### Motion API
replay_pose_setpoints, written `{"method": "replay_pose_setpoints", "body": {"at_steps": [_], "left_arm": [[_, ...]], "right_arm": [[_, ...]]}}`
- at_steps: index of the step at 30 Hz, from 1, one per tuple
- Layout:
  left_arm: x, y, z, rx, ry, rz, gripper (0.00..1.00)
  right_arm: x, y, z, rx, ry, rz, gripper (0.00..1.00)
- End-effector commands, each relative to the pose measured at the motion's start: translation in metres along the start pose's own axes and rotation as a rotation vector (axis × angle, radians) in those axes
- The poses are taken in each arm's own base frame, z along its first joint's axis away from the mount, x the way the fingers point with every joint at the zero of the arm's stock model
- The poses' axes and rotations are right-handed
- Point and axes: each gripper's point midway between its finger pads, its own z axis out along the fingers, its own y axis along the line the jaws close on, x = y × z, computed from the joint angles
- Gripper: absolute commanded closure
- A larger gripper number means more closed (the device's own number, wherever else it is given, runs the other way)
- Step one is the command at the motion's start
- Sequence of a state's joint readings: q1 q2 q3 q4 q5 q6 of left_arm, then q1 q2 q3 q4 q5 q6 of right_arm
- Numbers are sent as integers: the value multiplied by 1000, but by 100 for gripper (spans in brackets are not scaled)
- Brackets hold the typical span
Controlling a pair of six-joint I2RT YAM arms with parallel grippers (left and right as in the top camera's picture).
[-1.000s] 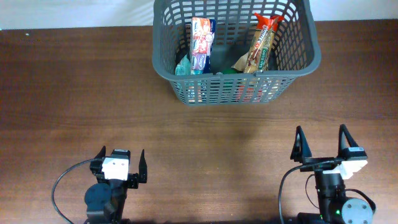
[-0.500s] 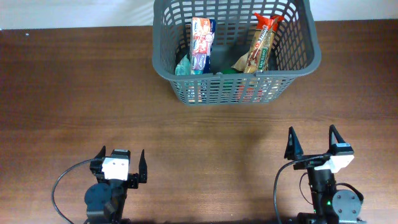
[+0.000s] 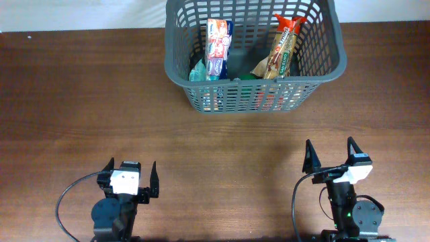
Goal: Pack container
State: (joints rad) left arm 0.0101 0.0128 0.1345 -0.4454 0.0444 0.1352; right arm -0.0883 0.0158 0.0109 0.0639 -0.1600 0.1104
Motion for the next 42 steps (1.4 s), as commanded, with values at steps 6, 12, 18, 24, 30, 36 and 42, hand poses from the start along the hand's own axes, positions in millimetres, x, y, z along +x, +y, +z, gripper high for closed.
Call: {"method": "replay_pose_setpoints", "body": {"at_steps": [6, 12, 18, 24, 30, 36, 42], "left_arm": [[1, 2, 0, -13, 0, 14, 1], [1, 2, 0, -13, -1, 15, 1], [1, 2, 0, -13, -1, 15, 1], [1, 2, 0, -13, 0, 15, 1], [1, 2, 0, -13, 0, 15, 1], [1, 2, 0, -13, -1, 15, 1], [1, 2, 0, -13, 0, 15, 1]], "right_arm": [[33, 18, -2, -75, 128, 17, 1], [33, 17, -2, -72, 128, 17, 1], [33, 17, -2, -72, 127, 17, 1], [33, 17, -2, -72, 127, 17, 1], [33, 17, -2, -72, 127, 17, 1], [33, 17, -2, -72, 127, 17, 1], [33, 17, -2, -72, 127, 17, 1]]}}
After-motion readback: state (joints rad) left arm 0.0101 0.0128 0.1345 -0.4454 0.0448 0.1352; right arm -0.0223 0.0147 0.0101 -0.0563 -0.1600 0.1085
